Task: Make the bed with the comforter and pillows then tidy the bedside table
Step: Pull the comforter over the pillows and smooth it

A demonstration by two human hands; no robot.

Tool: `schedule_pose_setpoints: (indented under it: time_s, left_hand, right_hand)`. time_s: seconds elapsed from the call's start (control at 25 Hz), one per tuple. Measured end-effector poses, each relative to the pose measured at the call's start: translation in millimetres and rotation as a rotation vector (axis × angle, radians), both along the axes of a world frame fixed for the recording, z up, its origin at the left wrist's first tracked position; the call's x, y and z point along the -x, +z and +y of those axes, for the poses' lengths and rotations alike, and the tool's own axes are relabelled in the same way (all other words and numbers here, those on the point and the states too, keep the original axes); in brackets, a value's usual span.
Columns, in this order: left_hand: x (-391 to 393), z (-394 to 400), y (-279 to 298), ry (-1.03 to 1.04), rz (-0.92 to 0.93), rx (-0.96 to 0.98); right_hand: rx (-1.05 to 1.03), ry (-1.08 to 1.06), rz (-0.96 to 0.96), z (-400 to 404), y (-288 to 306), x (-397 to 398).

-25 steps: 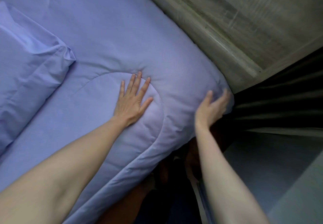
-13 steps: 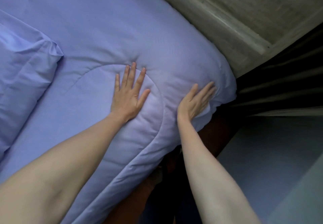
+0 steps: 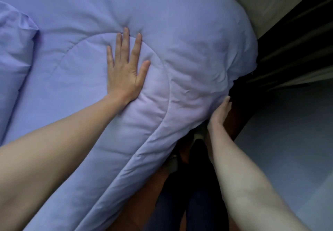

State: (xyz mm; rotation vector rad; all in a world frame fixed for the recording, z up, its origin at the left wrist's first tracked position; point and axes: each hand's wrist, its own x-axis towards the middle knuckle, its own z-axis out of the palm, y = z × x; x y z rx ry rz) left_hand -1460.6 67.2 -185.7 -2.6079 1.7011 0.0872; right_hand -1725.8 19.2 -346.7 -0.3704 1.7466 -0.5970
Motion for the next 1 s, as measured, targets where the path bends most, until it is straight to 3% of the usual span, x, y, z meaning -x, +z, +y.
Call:
schedule_pose_setpoints:
  time_s: [0.12, 0.24, 0.36, 0.44, 0.52, 0.72, 0.84, 1.0]
  left_hand:
    - [1, 0, -6, -0.002, -0.015, 0.024]
    - [0, 2, -8, -0.001, -0.014, 0.033]
    - [0, 2, -8, 0.003, -0.009, 0.027]
    - [0, 2, -7, 0.005, -0.010, 0.026]
    - [1, 1, -3, 0.003, 0.004, 0.013]
    - [2, 9, 20, -0.039, 0.102, -0.033]
    - [9, 25, 39, -0.123, 0.109, -0.018]
    - [22, 50, 52, -0.220, 0.065, -0.047]
  right_hand:
    - [-0.164, -0.117, -0.375, 5, -18, 10]
    - [-0.148, -0.110, -0.554, 18, -15, 8]
    - [-0.130, -0.074, -0.607, 28, -5, 3]
    - [-0.106, -0.069, -0.499, 33, 10, 2]
    - [-0.054, -0.117, -0.270, 37, 26, 6]
    - [0.372, -0.347, 0.205, 46, 93, 59]
    - [0.575, -0.340, 0.304, 45, 142, 92]
    - [0.553, -0.317, 0.327, 28, 162, 90]
